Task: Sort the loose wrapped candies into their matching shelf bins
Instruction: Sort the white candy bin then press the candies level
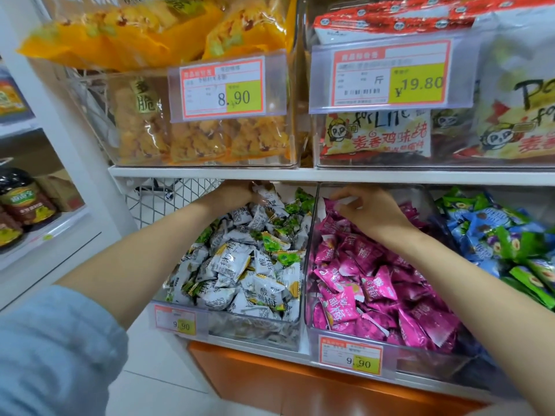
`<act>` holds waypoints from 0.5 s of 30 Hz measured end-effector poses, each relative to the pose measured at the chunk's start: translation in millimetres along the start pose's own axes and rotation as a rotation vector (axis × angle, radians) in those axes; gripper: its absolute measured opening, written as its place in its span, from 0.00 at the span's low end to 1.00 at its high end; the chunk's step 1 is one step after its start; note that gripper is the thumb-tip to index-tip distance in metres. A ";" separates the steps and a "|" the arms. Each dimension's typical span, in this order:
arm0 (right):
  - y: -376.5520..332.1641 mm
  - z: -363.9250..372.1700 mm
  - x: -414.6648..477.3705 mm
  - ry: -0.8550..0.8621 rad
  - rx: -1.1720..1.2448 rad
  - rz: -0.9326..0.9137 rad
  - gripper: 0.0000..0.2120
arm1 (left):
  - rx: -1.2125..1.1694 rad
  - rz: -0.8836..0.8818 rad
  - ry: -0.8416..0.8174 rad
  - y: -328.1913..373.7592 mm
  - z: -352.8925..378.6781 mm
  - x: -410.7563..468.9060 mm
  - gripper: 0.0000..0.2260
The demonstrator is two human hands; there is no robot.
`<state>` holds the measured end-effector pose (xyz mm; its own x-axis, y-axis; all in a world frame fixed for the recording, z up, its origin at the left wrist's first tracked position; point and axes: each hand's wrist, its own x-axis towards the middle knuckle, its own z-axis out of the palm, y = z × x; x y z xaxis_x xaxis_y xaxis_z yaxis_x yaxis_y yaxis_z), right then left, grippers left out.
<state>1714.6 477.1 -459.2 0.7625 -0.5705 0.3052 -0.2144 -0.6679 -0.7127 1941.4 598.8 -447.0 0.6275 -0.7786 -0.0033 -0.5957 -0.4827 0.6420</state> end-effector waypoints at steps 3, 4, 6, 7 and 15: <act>-1.0 0.5 -0.8 -0.003 -0.009 0.004 0.10 | -0.022 0.038 0.023 3.9 1.6 -6.1 0.16; -1.3 0.4 -1.0 -0.002 -0.014 0.004 0.09 | -0.023 0.059 0.049 2.5 1.7 -6.0 0.12; -1.4 0.6 -1.1 -0.003 -0.023 0.004 0.09 | -0.080 0.125 0.106 5.4 -0.3 -11.8 0.05; -1.5 0.8 -1.2 -0.006 -0.025 0.006 0.09 | -0.151 0.160 0.141 10.0 -1.6 -17.9 0.05; -2.6 1.2 -2.5 -0.010 -0.003 0.013 0.07 | -0.051 0.253 -0.014 -12.2 -12.5 -20.2 0.20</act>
<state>1713.9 480.8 -458.8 0.7659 -0.5740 0.2897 -0.2257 -0.6619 -0.7148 1942.2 625.4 -445.2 0.4548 -0.8775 0.1519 -0.7065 -0.2517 0.6614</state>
